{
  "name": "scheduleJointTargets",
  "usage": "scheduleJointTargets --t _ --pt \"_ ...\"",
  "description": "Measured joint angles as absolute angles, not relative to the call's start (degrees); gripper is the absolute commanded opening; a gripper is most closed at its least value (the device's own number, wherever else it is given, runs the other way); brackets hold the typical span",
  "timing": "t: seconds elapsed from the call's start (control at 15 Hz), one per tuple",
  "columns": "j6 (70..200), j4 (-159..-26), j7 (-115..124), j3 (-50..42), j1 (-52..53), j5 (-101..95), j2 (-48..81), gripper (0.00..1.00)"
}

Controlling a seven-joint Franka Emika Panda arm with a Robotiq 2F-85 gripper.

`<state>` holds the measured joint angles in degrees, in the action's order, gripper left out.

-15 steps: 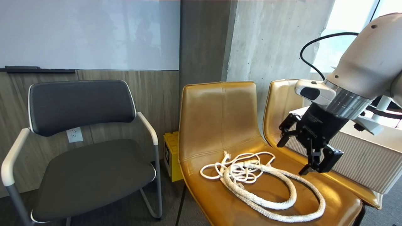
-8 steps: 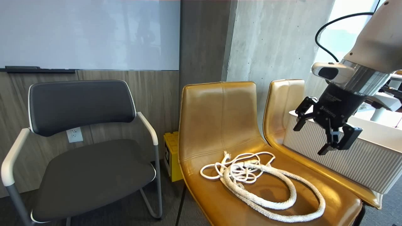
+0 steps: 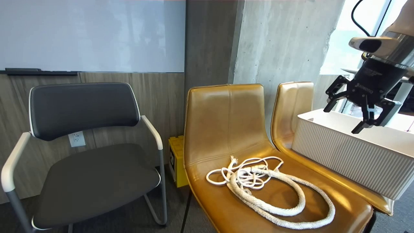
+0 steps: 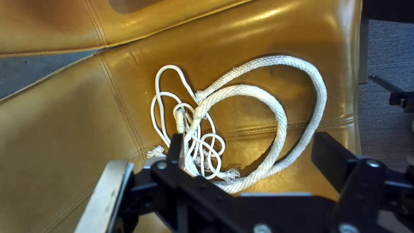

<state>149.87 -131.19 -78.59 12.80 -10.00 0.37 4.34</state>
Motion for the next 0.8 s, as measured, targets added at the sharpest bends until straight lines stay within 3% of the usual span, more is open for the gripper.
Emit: scheduleJointTargets --t 0.8 --pt "148.5 -131.8 -96.7 3.5 -7.4 8.4 2.2 1.0"
